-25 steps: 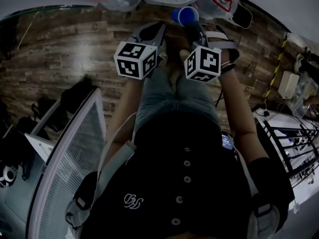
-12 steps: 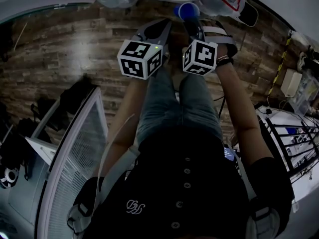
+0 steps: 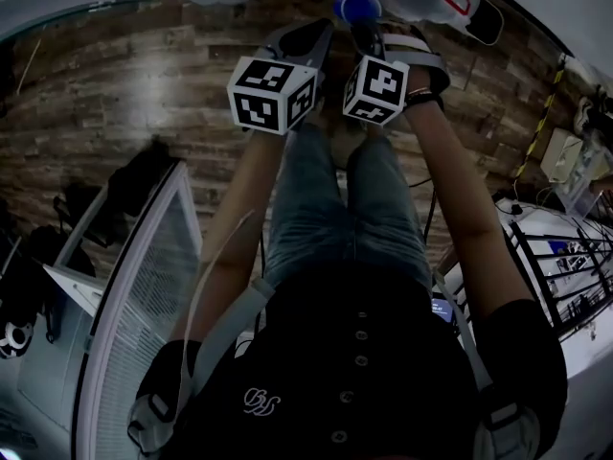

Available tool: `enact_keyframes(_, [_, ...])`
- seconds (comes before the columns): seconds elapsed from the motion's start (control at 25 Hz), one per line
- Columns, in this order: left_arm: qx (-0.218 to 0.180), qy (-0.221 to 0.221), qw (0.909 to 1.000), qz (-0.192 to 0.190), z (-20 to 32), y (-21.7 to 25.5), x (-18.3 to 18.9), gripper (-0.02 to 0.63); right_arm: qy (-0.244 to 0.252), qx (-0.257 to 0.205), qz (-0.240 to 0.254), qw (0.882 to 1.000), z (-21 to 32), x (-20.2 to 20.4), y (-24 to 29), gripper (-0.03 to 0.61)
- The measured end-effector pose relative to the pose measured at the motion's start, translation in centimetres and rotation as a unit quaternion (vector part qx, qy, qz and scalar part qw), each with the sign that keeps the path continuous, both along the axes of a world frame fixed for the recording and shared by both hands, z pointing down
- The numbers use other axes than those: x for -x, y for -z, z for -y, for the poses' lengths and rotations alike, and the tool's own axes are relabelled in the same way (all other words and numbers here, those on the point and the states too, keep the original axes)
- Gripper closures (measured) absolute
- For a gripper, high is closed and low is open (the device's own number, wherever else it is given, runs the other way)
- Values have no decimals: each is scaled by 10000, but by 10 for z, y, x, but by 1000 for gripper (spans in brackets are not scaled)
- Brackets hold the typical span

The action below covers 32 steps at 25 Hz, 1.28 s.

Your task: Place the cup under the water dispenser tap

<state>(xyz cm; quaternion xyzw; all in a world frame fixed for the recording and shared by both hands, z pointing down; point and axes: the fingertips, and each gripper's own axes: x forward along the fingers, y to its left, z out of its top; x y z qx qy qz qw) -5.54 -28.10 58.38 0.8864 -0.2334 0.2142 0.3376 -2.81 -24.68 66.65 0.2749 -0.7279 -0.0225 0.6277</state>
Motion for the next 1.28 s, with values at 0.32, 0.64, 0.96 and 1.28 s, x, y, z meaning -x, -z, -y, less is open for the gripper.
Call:
enact_keyframes(0.32, [96, 198, 9997, 111, 8, -35, -3, 612, -96, -73, -253, 9996, 21, -19, -34, 554])
enact_keyframes(0.64, [48, 340, 9992, 189, 15, -54, 1, 612, -268, -330, -256, 9988, 50, -26, -48, 554])
enact_keyframes(0.96, [119, 300, 9992, 226, 18, -64, 2, 612, -293, -158, -724, 9968, 55, -49, -72, 554])
enact_keyframes(1.28, [76, 286, 9992, 256, 24, -65, 3, 612, -255, -106, -956, 9950, 63, -56, -87, 554])
